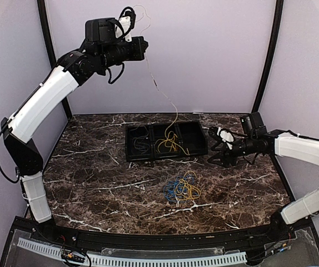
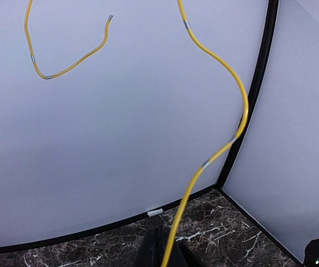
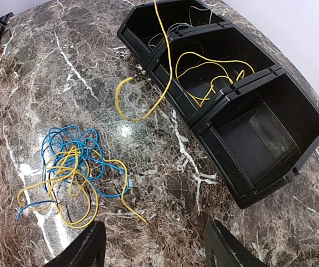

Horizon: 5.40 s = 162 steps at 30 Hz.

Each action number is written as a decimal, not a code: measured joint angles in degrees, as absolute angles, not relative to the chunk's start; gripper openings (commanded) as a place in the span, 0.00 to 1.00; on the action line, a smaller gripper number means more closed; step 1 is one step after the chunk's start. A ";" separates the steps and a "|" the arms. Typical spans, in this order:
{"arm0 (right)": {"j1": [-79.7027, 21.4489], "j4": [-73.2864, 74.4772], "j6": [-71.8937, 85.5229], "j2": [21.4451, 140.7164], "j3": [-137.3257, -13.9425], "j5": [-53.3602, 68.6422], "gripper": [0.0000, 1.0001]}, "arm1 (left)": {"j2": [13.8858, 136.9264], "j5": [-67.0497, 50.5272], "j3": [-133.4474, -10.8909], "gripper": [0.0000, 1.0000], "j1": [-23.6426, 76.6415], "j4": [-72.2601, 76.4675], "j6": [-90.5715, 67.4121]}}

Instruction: Untangle the cables

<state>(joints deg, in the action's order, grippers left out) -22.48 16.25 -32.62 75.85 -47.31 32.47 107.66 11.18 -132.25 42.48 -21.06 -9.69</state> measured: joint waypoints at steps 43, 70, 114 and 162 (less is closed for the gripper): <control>-22.33 16.34 -33.89 78.81 -47.31 30.65 0.62 | 111.61 -10.20 -128.84 0.00 38.04 -4.78 -20.82; -22.33 16.75 -34.68 79.44 -47.31 30.65 0.62 | 120.53 -3.57 -130.89 0.00 36.73 0.10 -14.96; -22.33 17.21 -35.59 81.28 -47.33 30.65 0.62 | 123.13 -4.73 -102.61 0.00 36.49 17.50 -10.28; -22.22 18.00 -23.59 92.62 -67.18 30.15 0.63 | 121.56 3.62 -92.97 0.00 41.52 13.06 -6.74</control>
<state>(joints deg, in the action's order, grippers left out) -22.22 18.00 -23.59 92.62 -67.18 30.15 121.56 3.62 -92.97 41.52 13.06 -6.74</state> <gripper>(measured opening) 0.626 0.007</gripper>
